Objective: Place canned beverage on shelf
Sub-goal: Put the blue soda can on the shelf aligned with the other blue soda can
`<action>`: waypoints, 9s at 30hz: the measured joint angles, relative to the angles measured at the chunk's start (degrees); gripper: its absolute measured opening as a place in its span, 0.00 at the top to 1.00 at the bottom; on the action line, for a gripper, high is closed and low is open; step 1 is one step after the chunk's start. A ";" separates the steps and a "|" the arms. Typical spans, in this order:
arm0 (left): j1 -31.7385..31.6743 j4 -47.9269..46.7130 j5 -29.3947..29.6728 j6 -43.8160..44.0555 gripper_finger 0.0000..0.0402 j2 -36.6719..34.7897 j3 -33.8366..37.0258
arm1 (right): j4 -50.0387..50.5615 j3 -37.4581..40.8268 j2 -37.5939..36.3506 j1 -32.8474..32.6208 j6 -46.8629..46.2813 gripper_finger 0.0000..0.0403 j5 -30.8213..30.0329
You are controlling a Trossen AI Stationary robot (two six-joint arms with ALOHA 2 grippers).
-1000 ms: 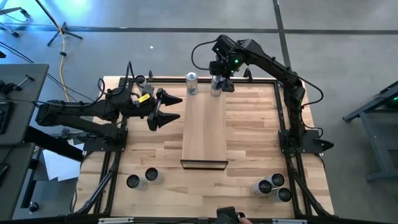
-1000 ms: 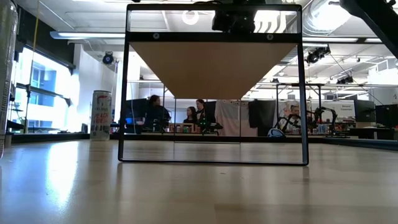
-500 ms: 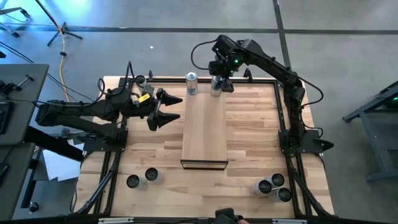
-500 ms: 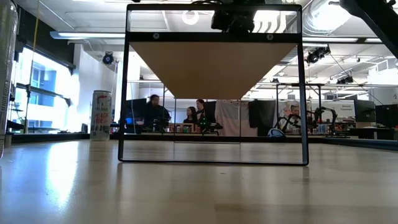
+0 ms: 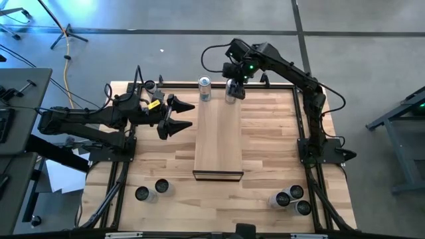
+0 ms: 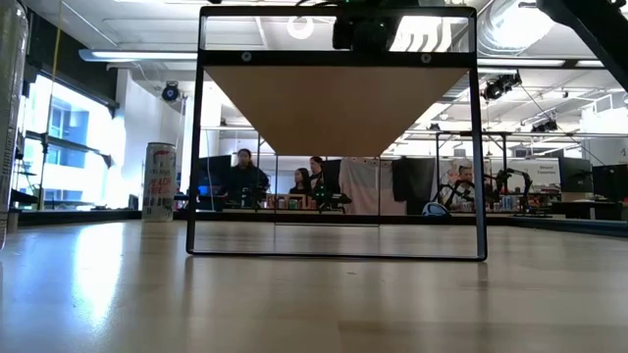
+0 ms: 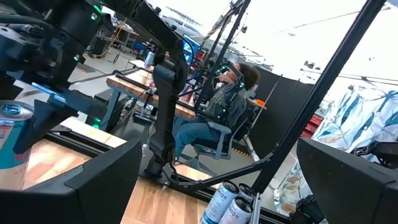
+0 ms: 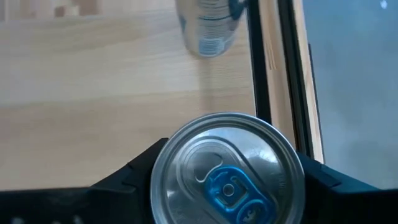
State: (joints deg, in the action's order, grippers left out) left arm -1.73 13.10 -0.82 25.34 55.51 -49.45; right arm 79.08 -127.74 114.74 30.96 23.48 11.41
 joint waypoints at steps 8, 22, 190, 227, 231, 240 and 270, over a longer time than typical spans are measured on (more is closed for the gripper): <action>-0.01 0.00 0.00 -0.02 0.00 0.00 0.00 | -3.54 0.07 0.12 -4.32 -12.80 0.45 -8.09; 0.01 0.00 0.00 0.00 0.00 0.00 0.00 | -6.48 0.11 0.20 -5.64 -28.93 0.44 -15.30; 0.01 -1.68 1.51 3.10 0.00 0.00 0.00 | -9.91 2.08 -3.82 5.74 8.50 0.35 15.35; -0.01 -1.68 1.51 3.08 0.00 0.00 0.00 | -8.19 2.03 -2.69 4.74 7.85 0.35 11.53; 0.00 -1.66 1.51 3.08 0.00 0.00 0.00 | -8.25 2.03 -2.51 4.54 6.45 0.34 11.57; 0.00 -1.66 1.51 3.08 0.00 0.00 0.00 | -8.69 2.03 -2.51 4.55 -2.92 0.35 10.92; 0.00 -1.68 1.50 3.01 0.00 0.01 0.00 | -10.55 2.03 -2.51 4.55 -6.26 0.34 10.69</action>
State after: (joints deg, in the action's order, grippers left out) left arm -1.72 11.43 0.68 28.35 55.51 -49.45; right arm 68.53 -125.71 112.22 35.51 17.21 22.10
